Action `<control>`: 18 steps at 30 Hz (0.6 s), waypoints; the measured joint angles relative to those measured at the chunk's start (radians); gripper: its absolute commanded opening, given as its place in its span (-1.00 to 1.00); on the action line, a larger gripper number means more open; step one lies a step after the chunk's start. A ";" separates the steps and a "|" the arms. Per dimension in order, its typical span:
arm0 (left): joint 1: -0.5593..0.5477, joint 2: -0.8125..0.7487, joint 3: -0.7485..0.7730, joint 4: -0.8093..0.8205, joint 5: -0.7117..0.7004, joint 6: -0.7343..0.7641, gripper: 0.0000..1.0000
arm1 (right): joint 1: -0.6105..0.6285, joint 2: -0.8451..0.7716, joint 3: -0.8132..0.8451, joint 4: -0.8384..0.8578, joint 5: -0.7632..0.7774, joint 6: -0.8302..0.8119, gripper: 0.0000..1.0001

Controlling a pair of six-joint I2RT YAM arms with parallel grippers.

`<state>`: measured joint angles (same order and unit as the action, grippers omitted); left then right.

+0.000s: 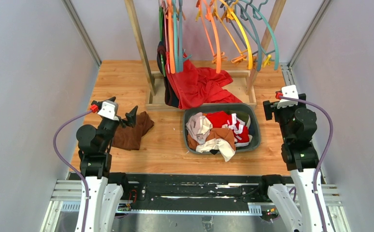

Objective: Remove the underwear clipped to the hanger
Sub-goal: Reset both arms

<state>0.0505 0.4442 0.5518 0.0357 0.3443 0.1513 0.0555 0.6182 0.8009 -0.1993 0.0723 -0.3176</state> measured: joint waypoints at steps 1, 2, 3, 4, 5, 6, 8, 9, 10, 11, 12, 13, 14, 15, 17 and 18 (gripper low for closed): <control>0.000 0.000 0.000 0.000 -0.002 0.001 0.96 | 0.000 0.000 0.000 0.000 0.000 0.000 0.65; 0.000 -0.001 0.000 0.000 -0.003 0.002 0.96 | 0.000 0.000 0.000 0.000 0.000 -0.001 0.65; 0.000 -0.002 0.000 0.000 -0.004 0.002 0.96 | 0.000 0.000 0.000 0.000 0.000 -0.001 0.65; 0.000 -0.002 0.000 0.000 -0.004 0.002 0.96 | 0.000 0.000 0.000 0.000 0.000 -0.002 0.64; 0.000 -0.002 0.000 0.000 -0.004 0.002 0.96 | 0.000 0.000 0.000 0.000 0.000 -0.002 0.64; 0.000 -0.003 0.000 0.000 -0.006 0.002 0.96 | 0.000 0.000 0.000 0.000 0.000 -0.002 0.64; 0.000 -0.004 0.000 0.000 -0.008 0.002 0.96 | 0.000 0.000 0.000 0.000 0.000 -0.002 0.64; 0.000 -0.005 0.000 0.000 -0.009 0.002 0.96 | 0.000 0.000 0.000 0.000 0.000 -0.002 0.64; 0.000 -0.007 0.000 0.000 -0.010 0.002 0.96 | 0.000 0.000 0.000 0.000 0.000 -0.002 0.63; 0.000 -0.008 0.000 0.000 -0.011 0.002 0.96 | 0.000 0.001 0.000 0.000 0.000 -0.002 0.64; 0.000 -0.010 0.000 0.000 -0.011 0.002 0.96 | 0.000 0.001 0.000 0.000 0.000 -0.002 0.63; 0.000 -0.011 0.001 -0.001 -0.011 0.002 0.96 | 0.000 0.001 0.000 0.000 0.000 -0.002 0.63; 0.000 -0.011 0.002 0.000 -0.011 0.002 0.96 | 0.000 0.002 0.000 0.000 0.000 -0.002 0.63; 0.000 -0.011 0.003 -0.001 -0.011 0.002 0.96 | 0.000 0.002 0.000 0.000 0.000 -0.003 0.63; 0.000 -0.013 0.004 -0.001 -0.013 0.002 0.96 | 0.000 0.003 0.000 0.000 0.000 -0.003 0.63; 0.000 -0.014 0.004 -0.001 -0.014 0.003 0.96 | 0.000 0.003 0.000 0.000 0.000 -0.003 0.62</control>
<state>0.0505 0.4297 0.5556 0.0345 0.3302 0.1539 0.0555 0.6209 0.8009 -0.1993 0.0723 -0.3206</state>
